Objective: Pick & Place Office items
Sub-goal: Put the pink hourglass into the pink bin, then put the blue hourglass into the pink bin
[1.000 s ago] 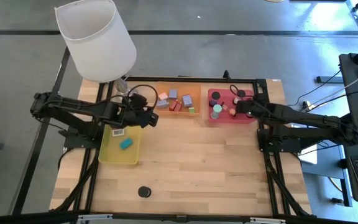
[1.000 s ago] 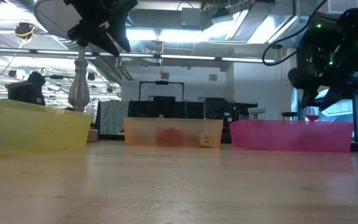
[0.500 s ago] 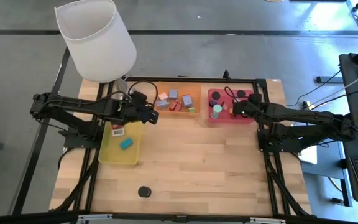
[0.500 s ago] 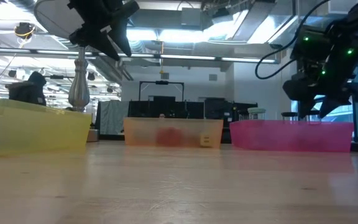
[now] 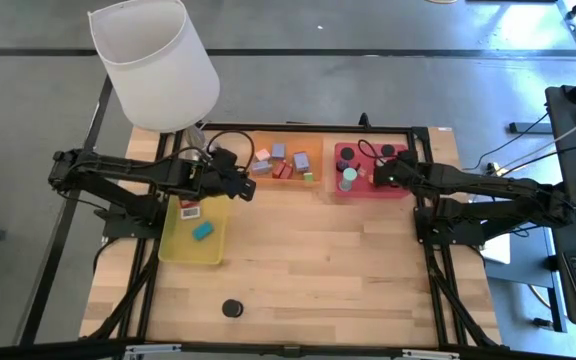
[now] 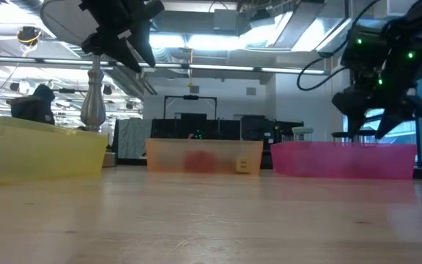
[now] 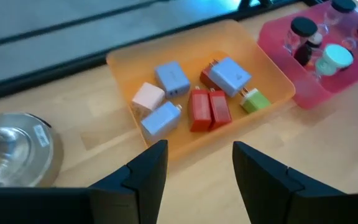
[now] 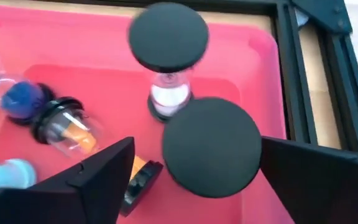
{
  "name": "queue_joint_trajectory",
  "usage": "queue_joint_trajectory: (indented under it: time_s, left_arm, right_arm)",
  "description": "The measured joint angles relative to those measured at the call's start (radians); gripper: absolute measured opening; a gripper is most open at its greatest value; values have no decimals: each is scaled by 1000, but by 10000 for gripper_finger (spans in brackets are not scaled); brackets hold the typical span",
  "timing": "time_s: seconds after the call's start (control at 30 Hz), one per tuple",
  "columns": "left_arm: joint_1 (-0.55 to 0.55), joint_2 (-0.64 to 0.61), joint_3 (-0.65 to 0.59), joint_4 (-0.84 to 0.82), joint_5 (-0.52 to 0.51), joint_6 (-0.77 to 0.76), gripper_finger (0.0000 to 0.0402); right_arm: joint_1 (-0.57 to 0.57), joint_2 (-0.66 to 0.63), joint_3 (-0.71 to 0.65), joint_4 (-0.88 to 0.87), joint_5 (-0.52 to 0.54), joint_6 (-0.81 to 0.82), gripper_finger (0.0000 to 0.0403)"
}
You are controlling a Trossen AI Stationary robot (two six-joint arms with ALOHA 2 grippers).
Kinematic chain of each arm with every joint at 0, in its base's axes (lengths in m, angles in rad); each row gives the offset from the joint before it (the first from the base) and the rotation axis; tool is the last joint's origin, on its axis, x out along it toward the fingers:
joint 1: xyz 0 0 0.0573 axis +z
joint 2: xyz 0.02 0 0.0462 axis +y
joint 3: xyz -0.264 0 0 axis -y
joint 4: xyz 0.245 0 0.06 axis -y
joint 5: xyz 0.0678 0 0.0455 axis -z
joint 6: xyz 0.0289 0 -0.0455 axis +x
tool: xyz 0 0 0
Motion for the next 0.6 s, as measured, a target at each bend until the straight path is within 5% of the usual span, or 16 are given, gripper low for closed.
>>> queue_joint_trajectory:
  time_s: [0.23, 0.4, 0.6]
  left_arm:
    - [-5, 0, 0, 43, 243, 38, 195]
    - [-85, 0, 0, 262, 462, 153, 220]
    - [-261, 0, 0, 525, 558, 311, 239]
  right_arm:
    - [0, 0, 200, -203, 6, -80, 358]
    - [0, -1, 352, -272, -3, -157, 358]
    - [0, -1, 455, -272, -40, -206, 357]
